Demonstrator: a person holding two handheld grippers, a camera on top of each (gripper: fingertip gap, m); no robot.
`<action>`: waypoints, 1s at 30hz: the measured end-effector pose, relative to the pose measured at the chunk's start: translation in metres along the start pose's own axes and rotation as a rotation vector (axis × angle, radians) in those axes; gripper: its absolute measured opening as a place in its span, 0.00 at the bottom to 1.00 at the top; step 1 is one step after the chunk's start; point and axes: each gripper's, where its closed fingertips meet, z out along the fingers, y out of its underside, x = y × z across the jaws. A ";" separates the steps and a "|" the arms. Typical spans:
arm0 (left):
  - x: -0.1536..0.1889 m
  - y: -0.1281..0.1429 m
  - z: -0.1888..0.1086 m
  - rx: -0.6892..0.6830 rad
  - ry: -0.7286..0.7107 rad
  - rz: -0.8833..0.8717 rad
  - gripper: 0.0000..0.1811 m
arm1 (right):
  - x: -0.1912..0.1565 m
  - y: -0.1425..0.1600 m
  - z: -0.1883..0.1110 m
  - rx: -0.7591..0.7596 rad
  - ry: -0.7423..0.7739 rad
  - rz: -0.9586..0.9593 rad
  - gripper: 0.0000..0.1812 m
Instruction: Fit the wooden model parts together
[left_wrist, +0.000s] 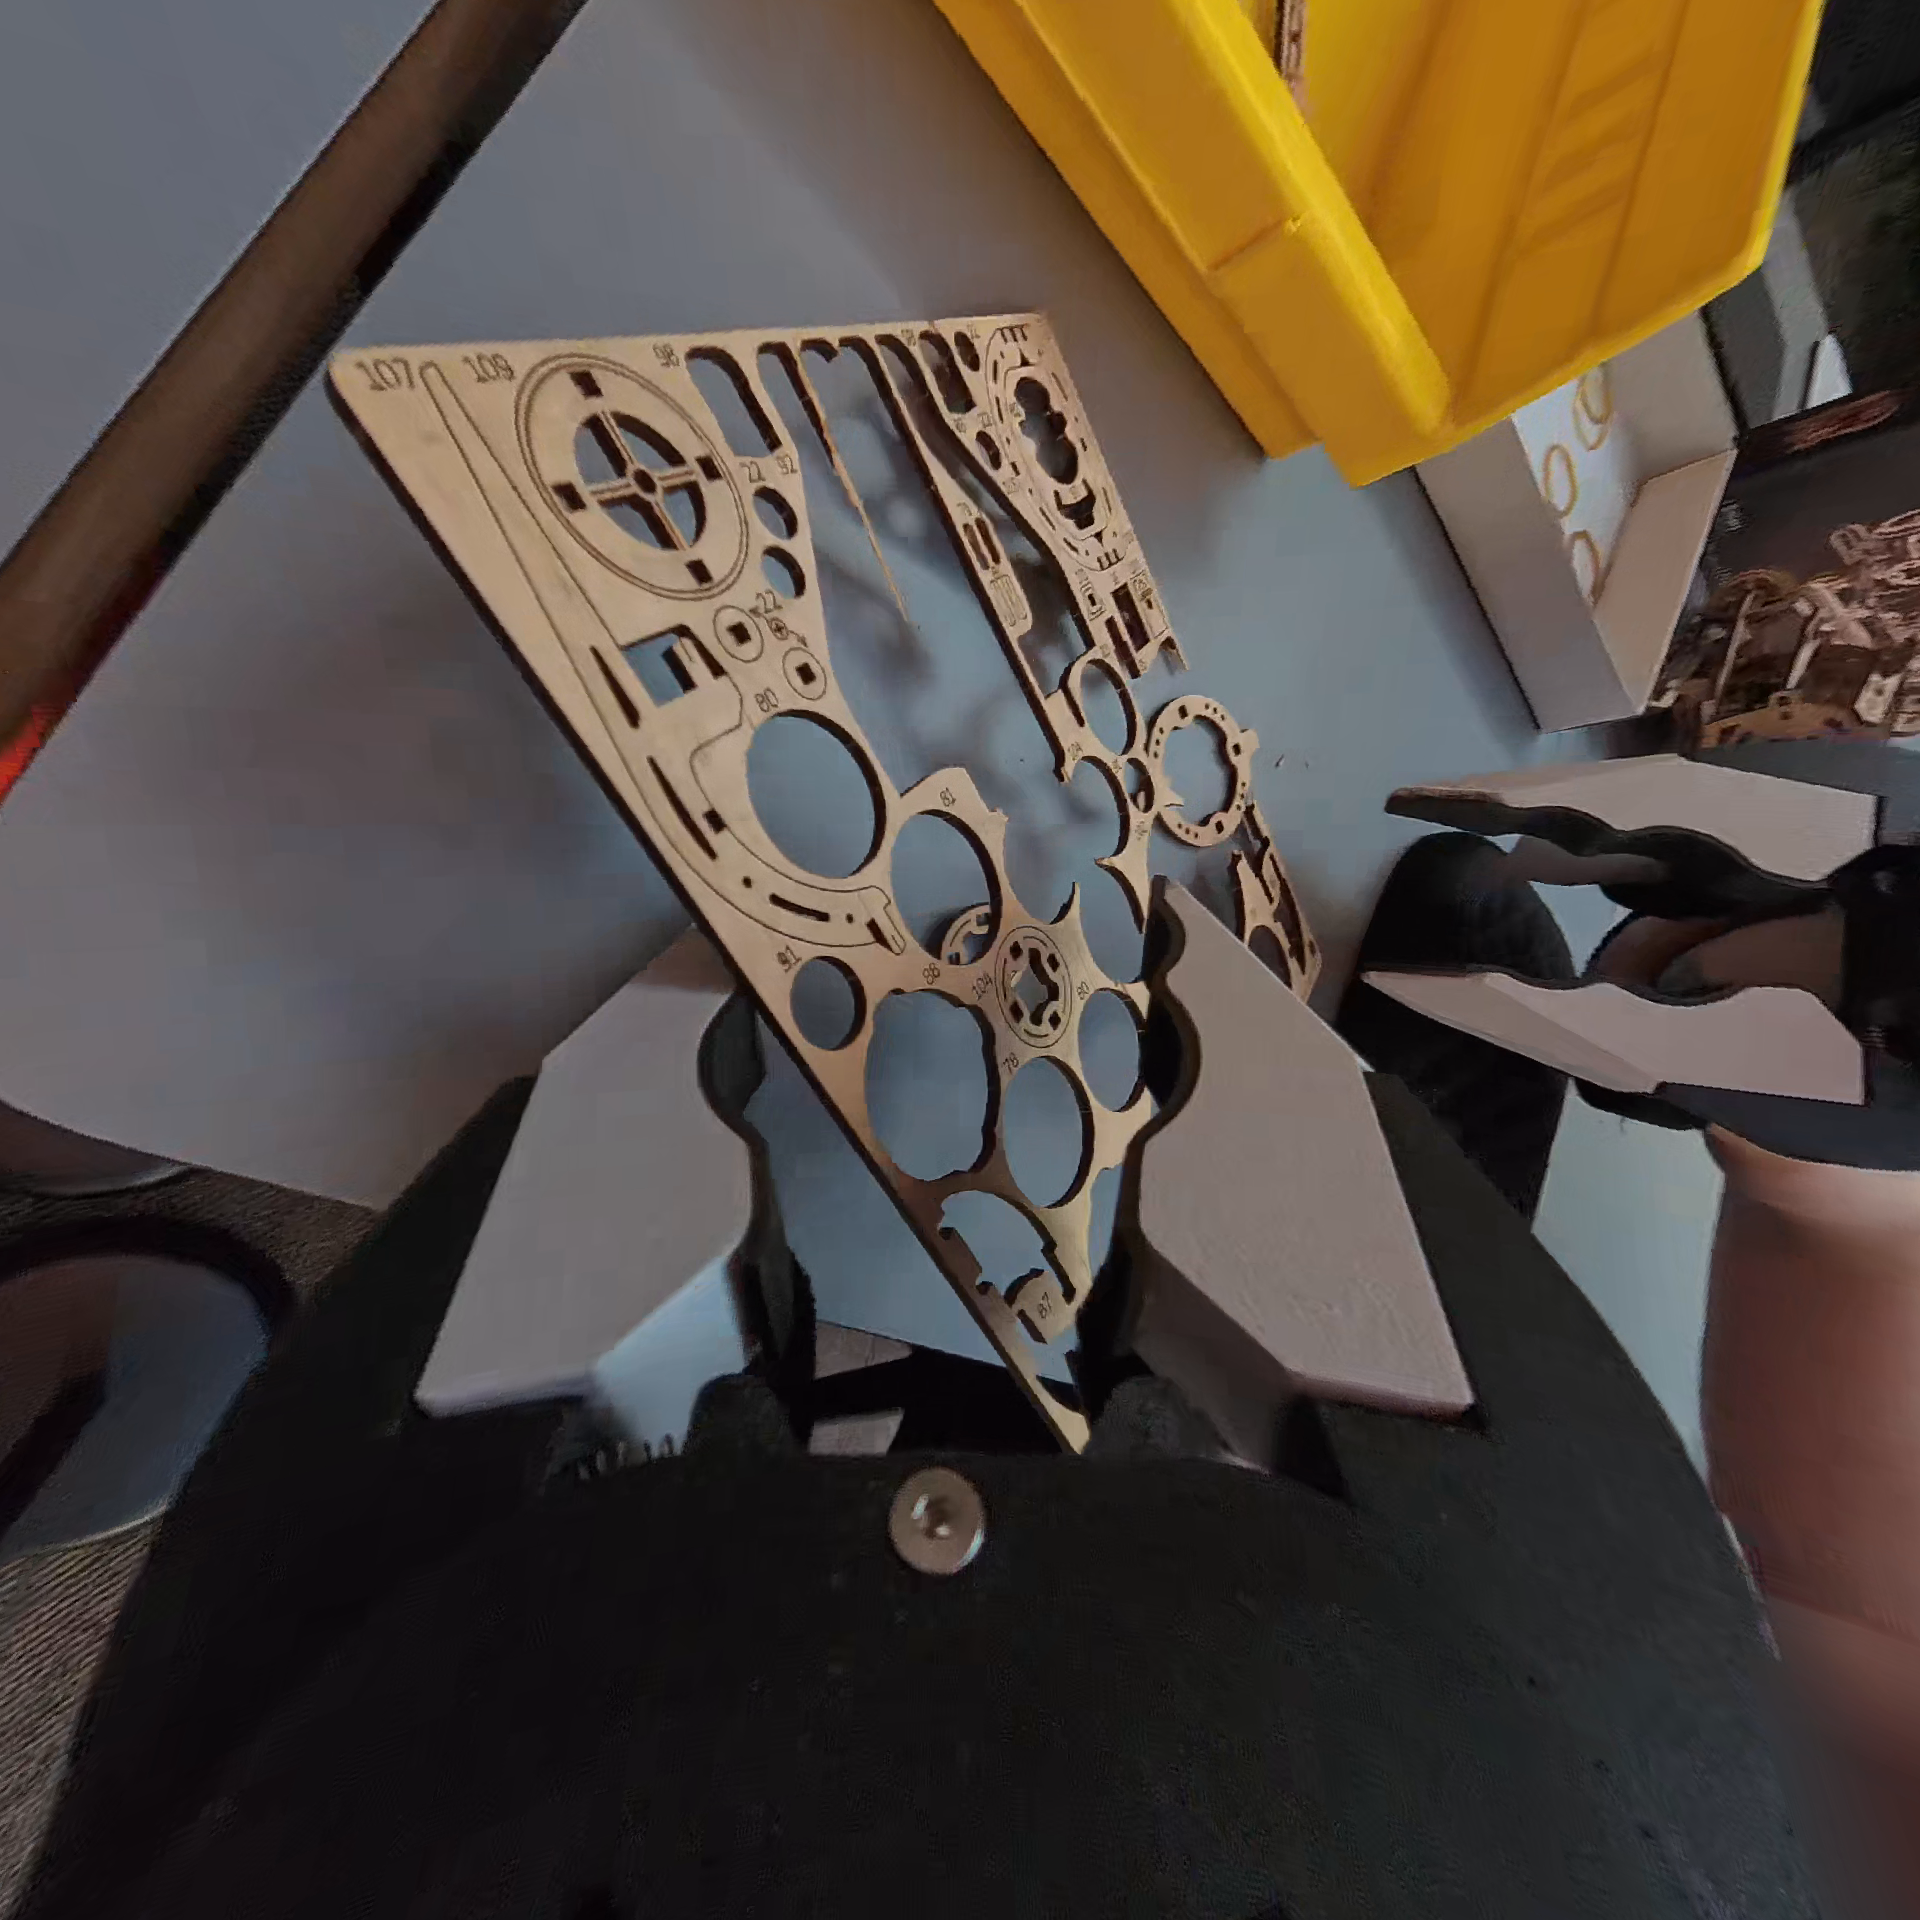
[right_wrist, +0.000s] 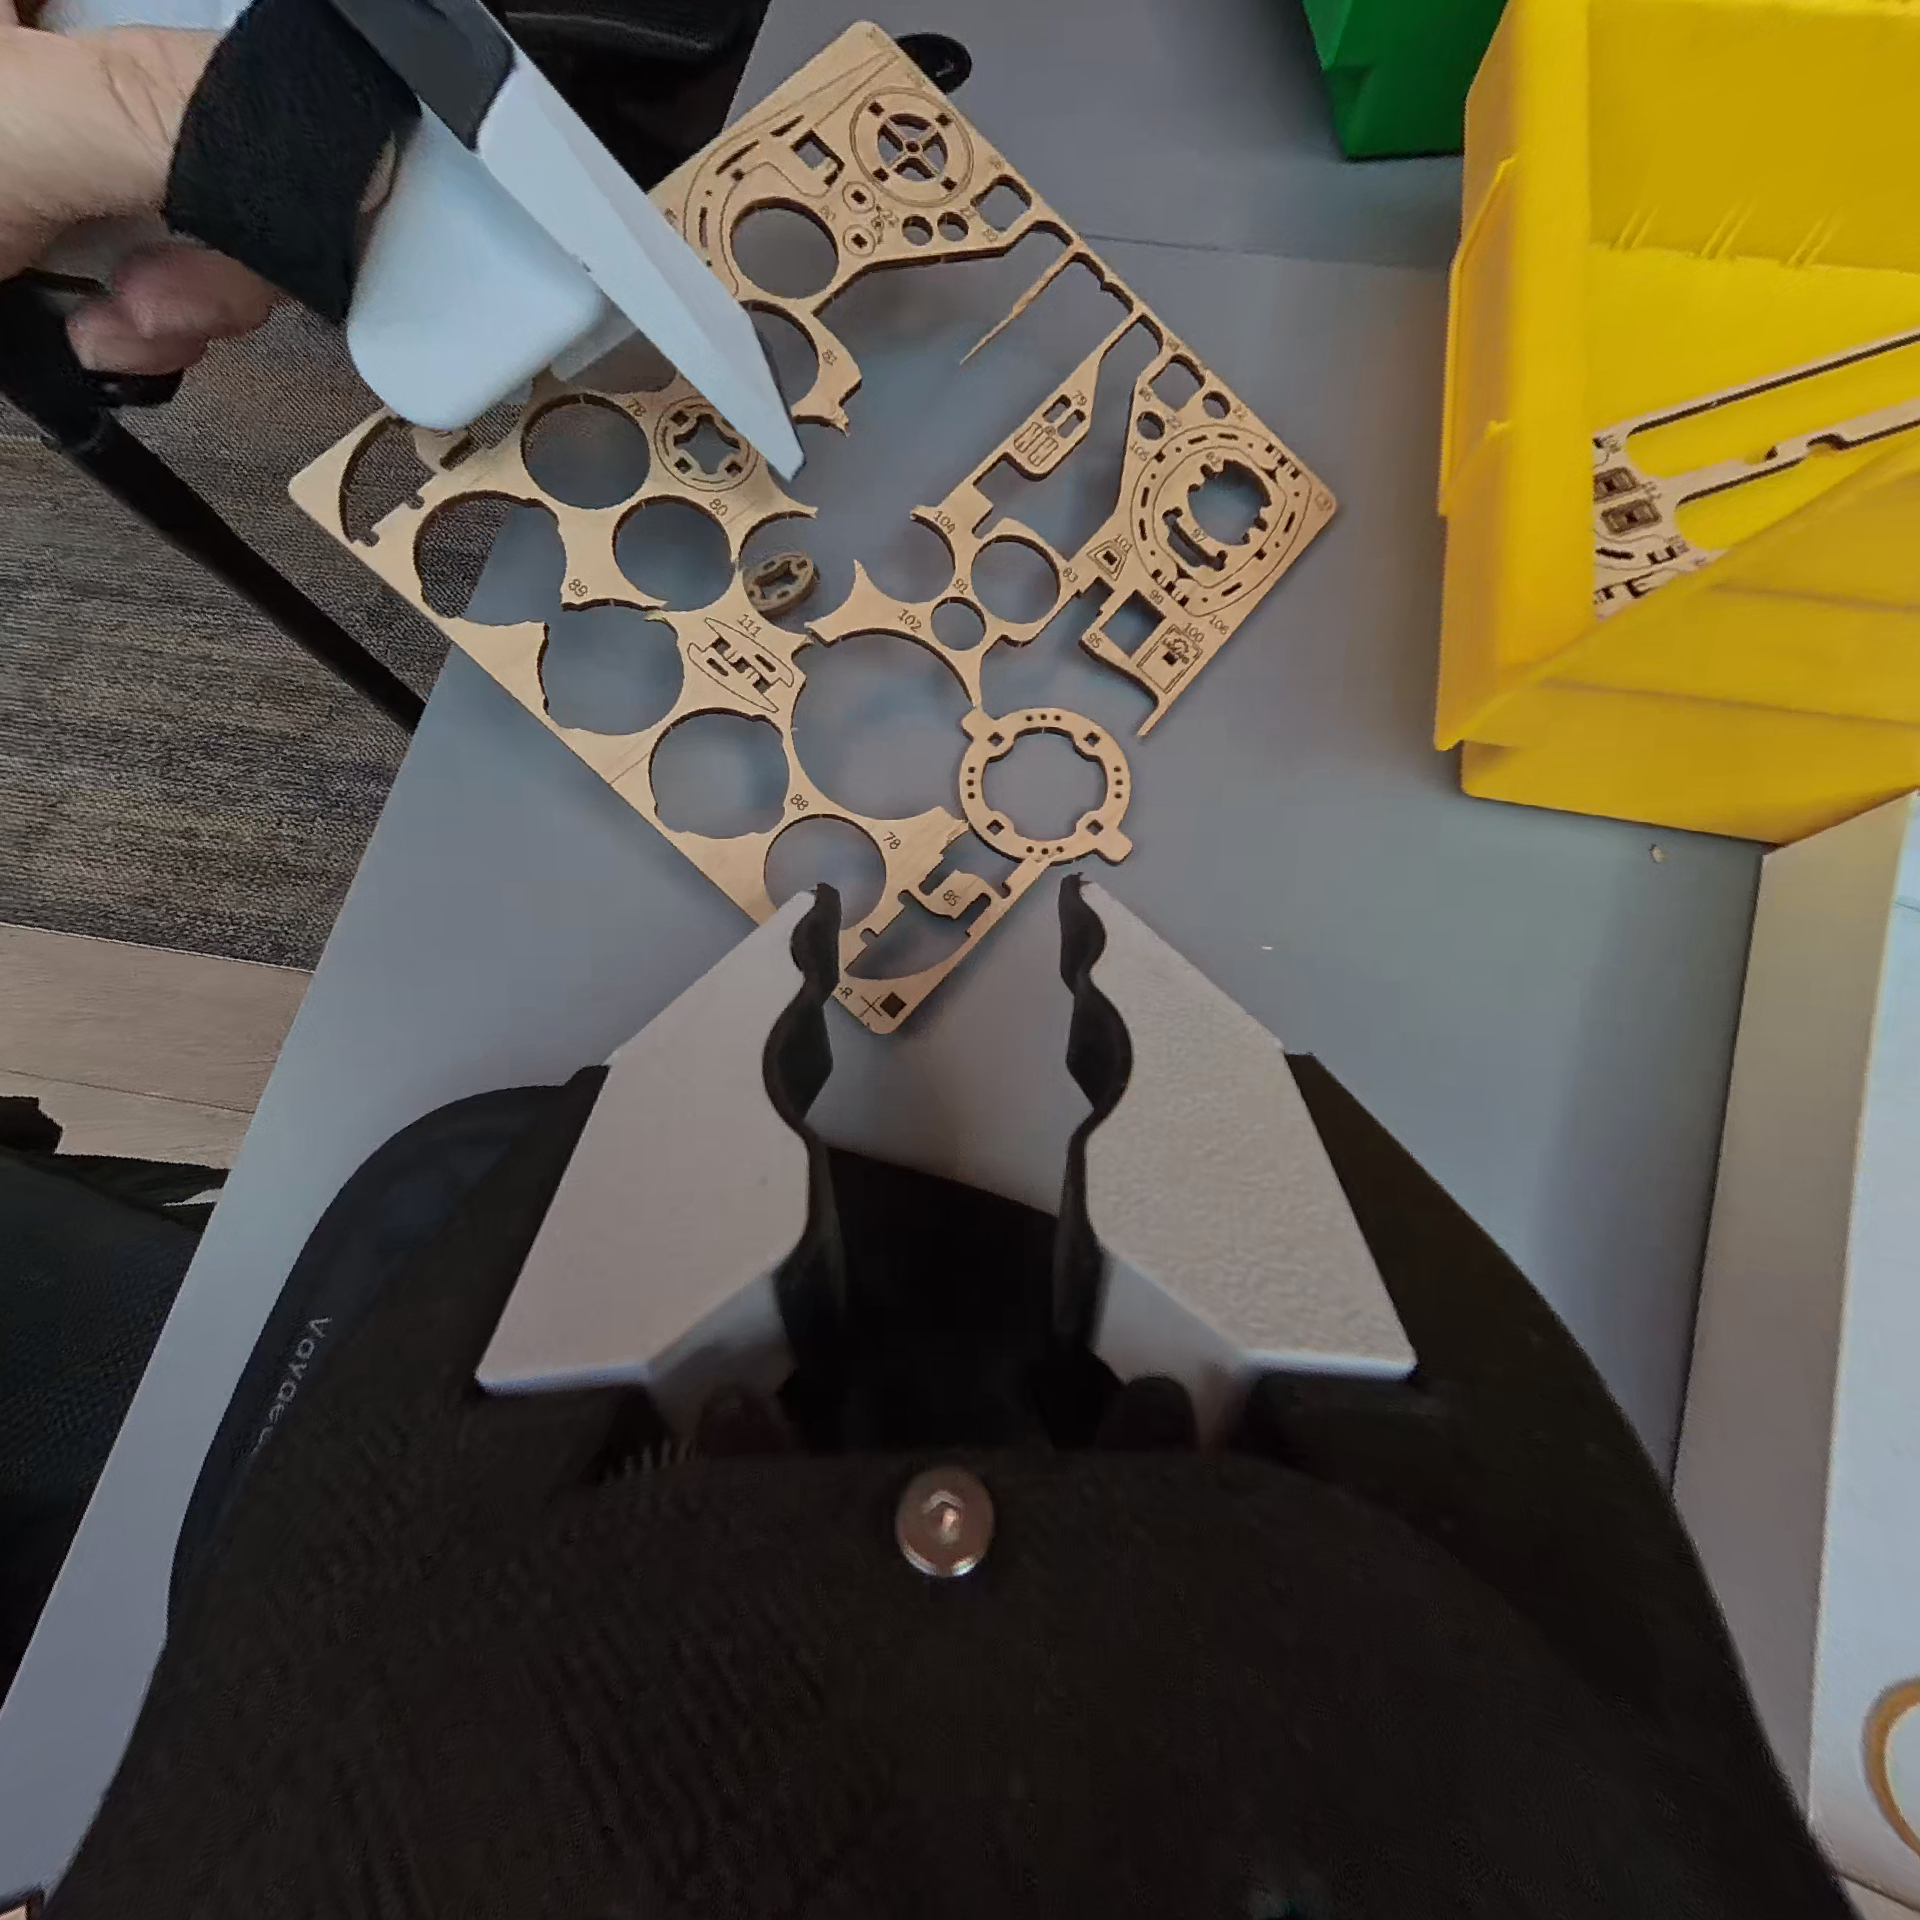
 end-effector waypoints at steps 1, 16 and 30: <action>-0.003 0.000 0.000 -0.016 -0.053 0.020 0.43 | -0.001 -0.003 -0.001 0.008 0.004 -0.009 0.23; -0.013 0.000 0.001 -0.074 -0.209 0.110 0.45 | -0.026 -0.006 -0.048 0.069 0.061 -0.081 0.24; 0.143 0.020 -0.122 0.836 0.256 0.715 0.39 | -0.153 0.126 -0.152 0.088 -0.079 -0.232 0.27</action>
